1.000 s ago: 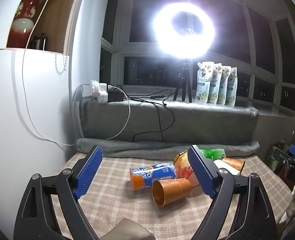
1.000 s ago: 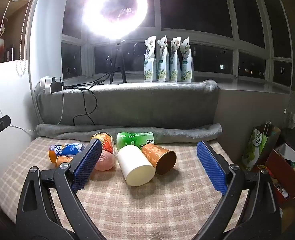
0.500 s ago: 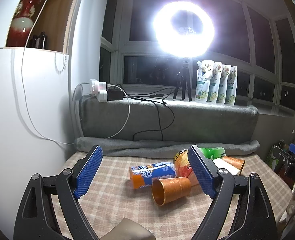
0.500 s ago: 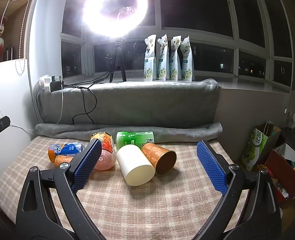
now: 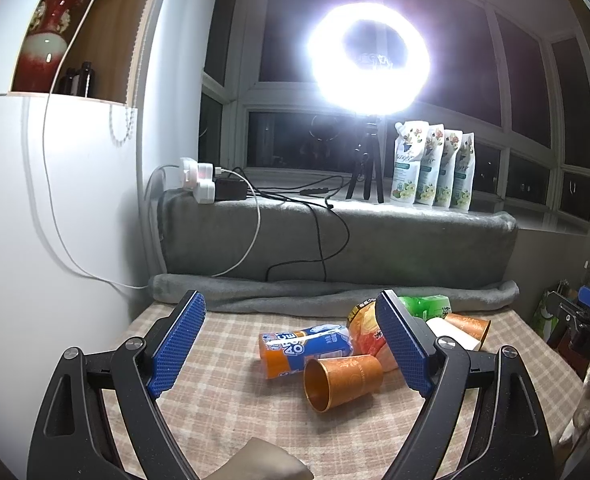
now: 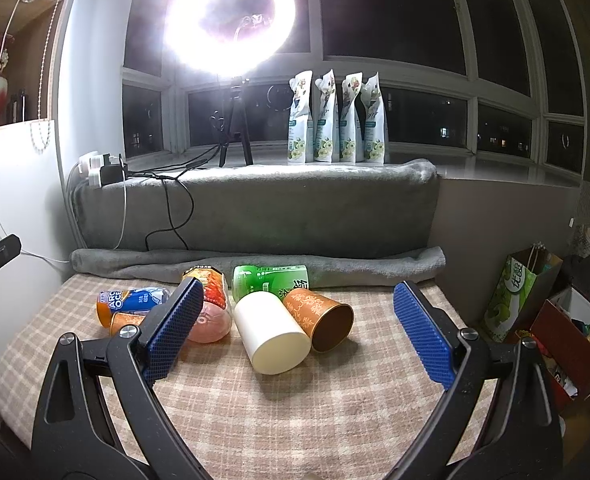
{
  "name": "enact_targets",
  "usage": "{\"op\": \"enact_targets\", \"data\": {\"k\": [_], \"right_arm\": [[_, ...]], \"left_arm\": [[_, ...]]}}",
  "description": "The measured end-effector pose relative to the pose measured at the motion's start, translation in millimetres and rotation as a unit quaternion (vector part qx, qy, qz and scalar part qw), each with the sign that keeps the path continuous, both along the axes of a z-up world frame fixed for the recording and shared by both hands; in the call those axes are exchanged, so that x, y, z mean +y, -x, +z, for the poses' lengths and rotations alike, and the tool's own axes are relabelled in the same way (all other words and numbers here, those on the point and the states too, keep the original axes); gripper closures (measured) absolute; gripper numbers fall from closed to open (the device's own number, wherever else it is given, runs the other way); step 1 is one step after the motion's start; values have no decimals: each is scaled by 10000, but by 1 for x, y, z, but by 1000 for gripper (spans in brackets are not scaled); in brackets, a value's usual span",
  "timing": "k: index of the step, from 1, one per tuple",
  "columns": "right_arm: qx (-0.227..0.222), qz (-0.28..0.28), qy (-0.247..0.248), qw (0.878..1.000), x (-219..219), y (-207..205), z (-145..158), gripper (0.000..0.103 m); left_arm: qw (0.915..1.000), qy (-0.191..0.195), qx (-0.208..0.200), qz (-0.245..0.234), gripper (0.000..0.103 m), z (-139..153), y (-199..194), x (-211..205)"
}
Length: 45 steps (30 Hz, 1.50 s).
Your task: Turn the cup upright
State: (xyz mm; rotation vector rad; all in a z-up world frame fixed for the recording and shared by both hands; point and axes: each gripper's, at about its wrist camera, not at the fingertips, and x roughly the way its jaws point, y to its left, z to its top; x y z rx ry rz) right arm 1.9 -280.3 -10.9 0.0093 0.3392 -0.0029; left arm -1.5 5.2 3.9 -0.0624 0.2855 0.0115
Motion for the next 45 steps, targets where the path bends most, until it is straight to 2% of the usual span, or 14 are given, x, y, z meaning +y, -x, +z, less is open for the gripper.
{"op": "enact_targets", "data": {"k": [45], "right_arm": [[54, 22, 10, 10000, 6, -4, -5, 5]], "left_arm": [[10000, 6, 76, -10, 16, -8, -2, -5]]}}
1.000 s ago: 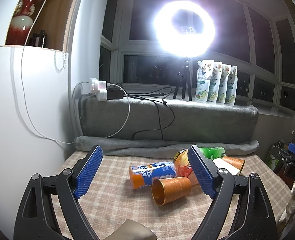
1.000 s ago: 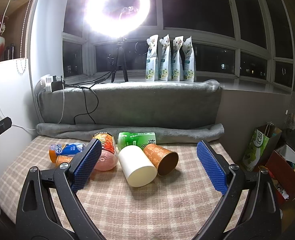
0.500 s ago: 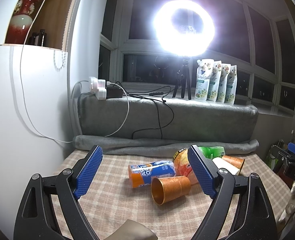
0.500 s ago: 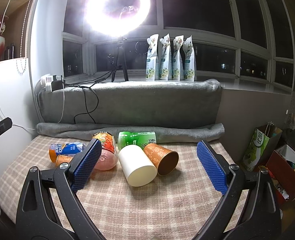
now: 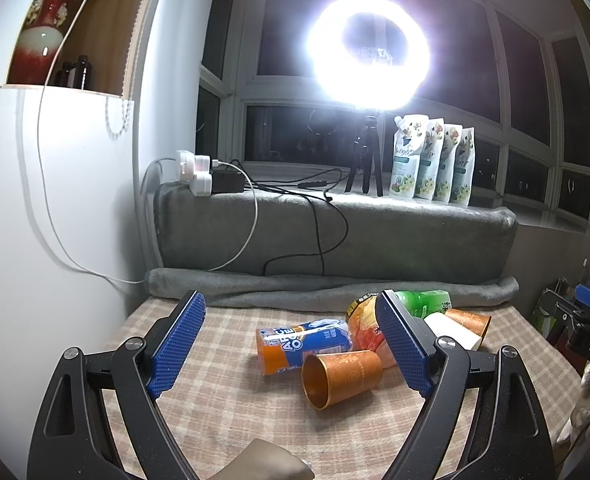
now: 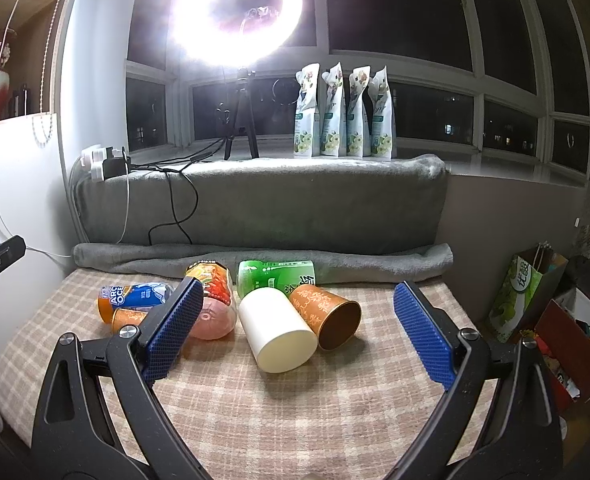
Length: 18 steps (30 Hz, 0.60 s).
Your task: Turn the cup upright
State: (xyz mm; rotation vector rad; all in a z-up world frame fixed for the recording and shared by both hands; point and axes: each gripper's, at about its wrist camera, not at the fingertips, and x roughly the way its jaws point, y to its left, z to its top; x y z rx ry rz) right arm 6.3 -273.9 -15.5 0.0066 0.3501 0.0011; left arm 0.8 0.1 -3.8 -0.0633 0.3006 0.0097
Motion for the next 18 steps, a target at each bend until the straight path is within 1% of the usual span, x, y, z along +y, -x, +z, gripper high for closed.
{"op": "enact_targets", "data": {"k": [5, 7, 12, 15, 18], "right_arm": [[78, 99, 20, 9999, 2, -7, -3, 5], [151, 237, 48, 9996, 6, -12, -4, 5], [250, 570, 315, 9976, 22, -27, -5, 5], [377, 916, 426, 9942, 34, -40, -6, 5], [547, 1325, 635, 9876, 50, -59, -8, 5]], "left_arm": [[10000, 23, 38, -4, 16, -2, -3, 4], [10000, 34, 68, -5, 16, -3, -6, 6], [9995, 141, 293, 40, 16, -9, -12, 18], [9985, 260, 491, 31, 16, -15, -17, 26], [9973, 313, 668, 55, 16, -22, -19, 35]]}}
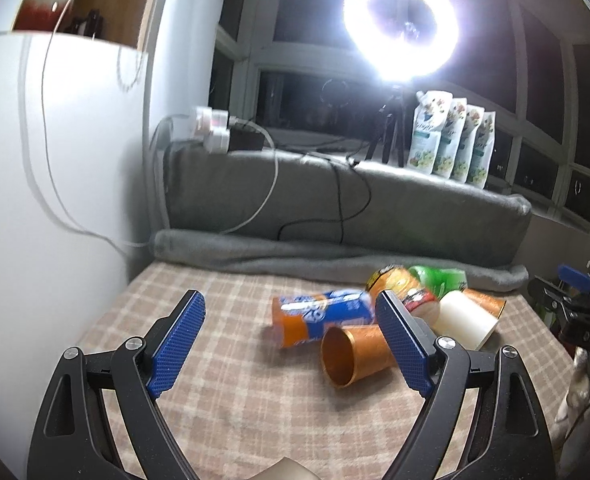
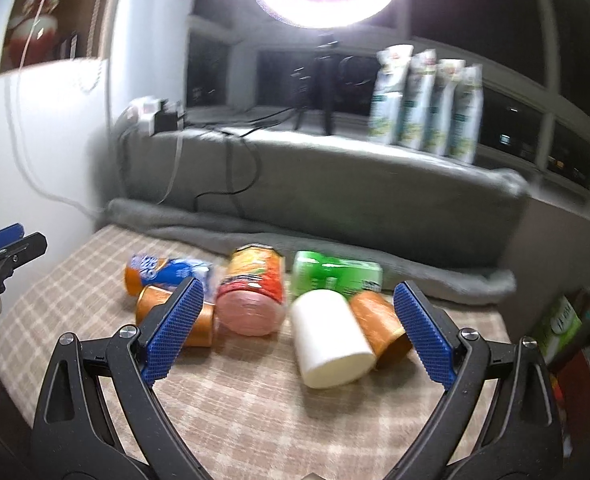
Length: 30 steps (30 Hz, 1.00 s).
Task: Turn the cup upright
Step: 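Reach the right tool down and grasp the lying Arctic Ocean bottle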
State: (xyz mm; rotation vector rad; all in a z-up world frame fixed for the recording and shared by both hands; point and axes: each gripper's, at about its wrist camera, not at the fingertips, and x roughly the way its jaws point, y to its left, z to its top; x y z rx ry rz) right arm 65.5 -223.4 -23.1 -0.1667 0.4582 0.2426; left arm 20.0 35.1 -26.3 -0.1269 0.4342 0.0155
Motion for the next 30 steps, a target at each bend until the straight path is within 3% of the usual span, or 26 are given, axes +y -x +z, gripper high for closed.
{"op": "enact_targets", "data": {"k": [6, 12, 18, 27, 30], "right_arm": [[342, 875, 587, 9938, 39, -37, -4, 5], [731, 1663, 1117, 9770, 77, -72, -10, 5], [1175, 2355, 1642, 9507, 117, -99, -23, 5], [1703, 3160, 2436, 9010, 178, -128, -48, 5], [1888, 3395, 2573, 8848, 190, -133, -55, 10]], "left_arm": [[9997, -67, 225, 62, 16, -13, 2, 13], [9990, -67, 441, 82, 16, -23, 4, 25], [9979, 37, 632, 119, 16, -33, 5, 33], [9967, 156, 755, 253, 16, -42, 5, 45], [9962, 194, 778, 335, 16, -44, 4, 52]]}}
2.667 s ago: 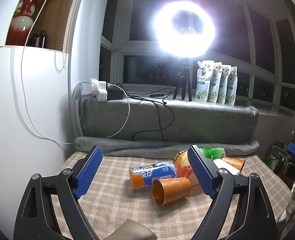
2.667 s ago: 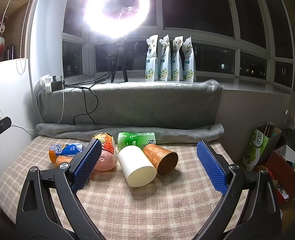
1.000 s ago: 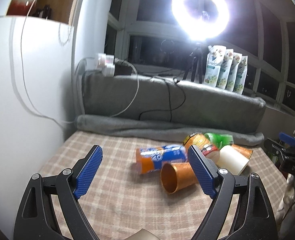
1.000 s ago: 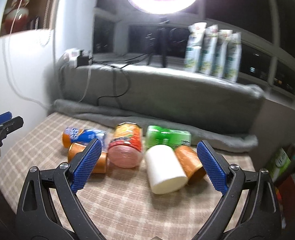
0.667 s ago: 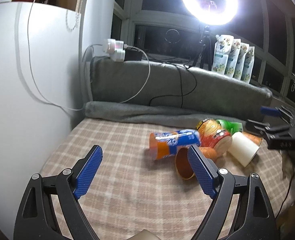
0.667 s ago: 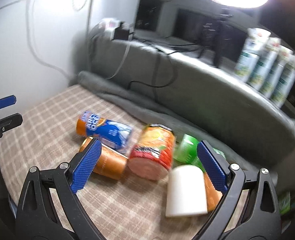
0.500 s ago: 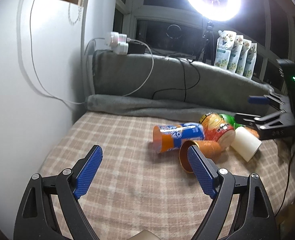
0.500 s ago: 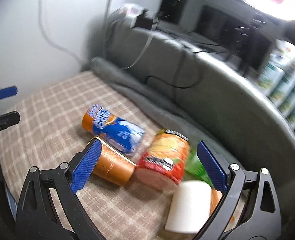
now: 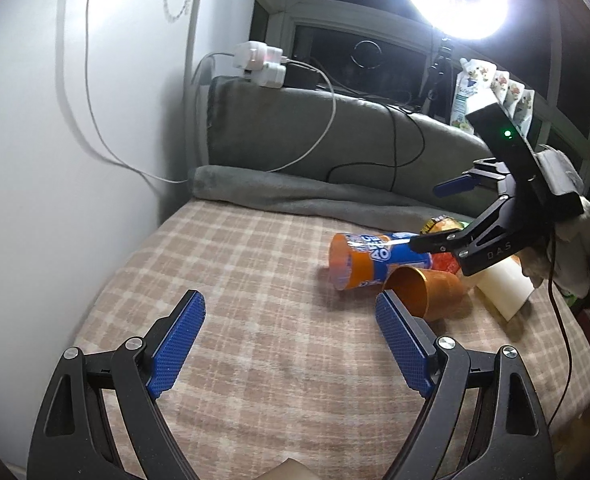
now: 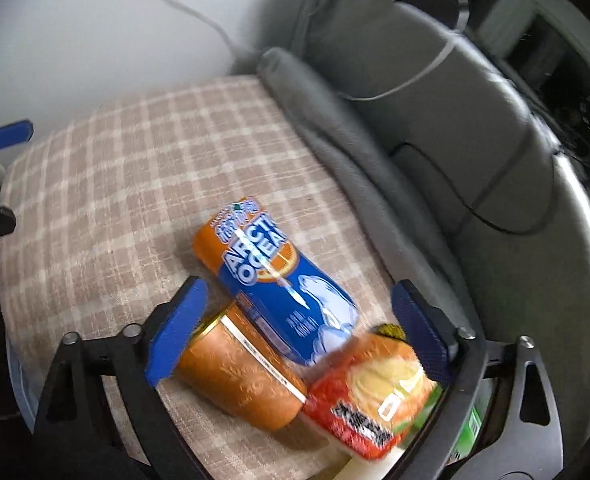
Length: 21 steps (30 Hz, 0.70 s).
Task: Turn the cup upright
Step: 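Reach the right tool down and grasp the lying Arctic Ocean bottle, then lift the bottle with the right tool, turning it on end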
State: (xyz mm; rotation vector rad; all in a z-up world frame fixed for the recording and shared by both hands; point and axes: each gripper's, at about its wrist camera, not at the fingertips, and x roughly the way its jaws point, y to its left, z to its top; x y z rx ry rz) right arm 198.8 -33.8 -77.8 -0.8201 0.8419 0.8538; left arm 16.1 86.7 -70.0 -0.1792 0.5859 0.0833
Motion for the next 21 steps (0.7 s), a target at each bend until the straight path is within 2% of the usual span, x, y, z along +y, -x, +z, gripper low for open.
{"op": "enact_targets", "data": {"k": [8, 13, 21], "right_arm": [[376, 499, 567, 9964, 31, -8, -24, 11], [472, 630, 907, 9928, 43, -17, -40, 16], [640, 545, 928, 9921, 51, -43, -55, 16]], "left_arm": [[9998, 110, 57, 146, 16, -6, -4, 15], [9996, 150, 61, 228, 16, -9, -5, 22], [9992, 203, 76, 333, 16, -11, -9, 30]]}}
